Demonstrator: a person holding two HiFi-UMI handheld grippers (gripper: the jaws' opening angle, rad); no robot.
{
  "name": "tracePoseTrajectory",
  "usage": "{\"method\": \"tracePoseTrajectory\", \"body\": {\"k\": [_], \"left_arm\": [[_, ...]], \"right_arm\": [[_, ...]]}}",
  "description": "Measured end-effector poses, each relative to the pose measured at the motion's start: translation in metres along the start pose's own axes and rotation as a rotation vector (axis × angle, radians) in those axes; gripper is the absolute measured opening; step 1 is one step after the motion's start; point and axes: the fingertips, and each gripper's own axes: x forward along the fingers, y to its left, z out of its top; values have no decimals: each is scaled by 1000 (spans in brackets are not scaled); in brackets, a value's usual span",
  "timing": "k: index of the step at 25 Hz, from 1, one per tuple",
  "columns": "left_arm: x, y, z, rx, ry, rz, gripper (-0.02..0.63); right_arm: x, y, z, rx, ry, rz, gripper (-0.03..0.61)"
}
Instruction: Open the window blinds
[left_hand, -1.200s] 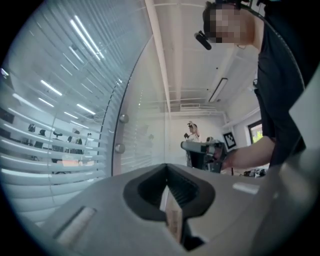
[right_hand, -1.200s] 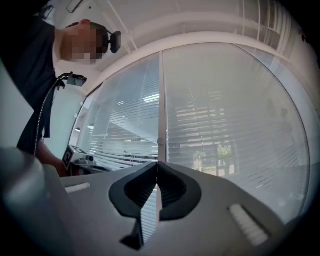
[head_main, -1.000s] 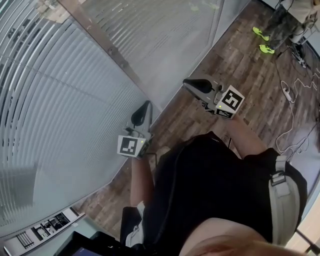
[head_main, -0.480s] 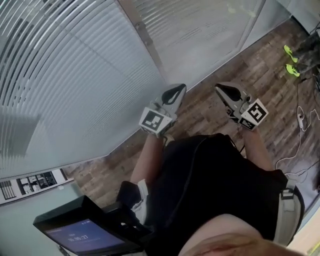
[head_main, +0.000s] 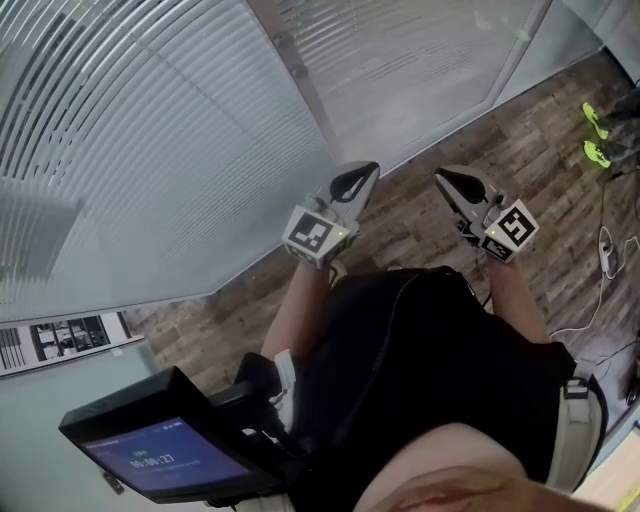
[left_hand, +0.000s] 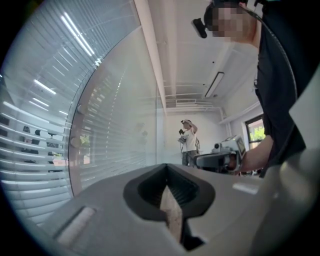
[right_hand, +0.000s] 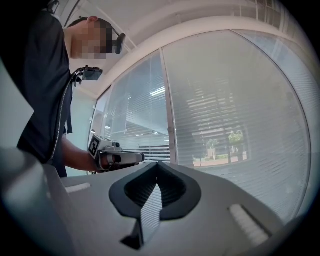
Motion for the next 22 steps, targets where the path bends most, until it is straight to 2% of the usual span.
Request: {"method": "tracePoseTrajectory", "body": {"k": [12,22], "left_arm": [[-3,-2,1,-25,46,17,3],[-7,2,-8,14,46,23,3]], "right_arm": [[12,2,-4,-11,17,54,6],[13,1,-13,-16,50,56,6]]}}
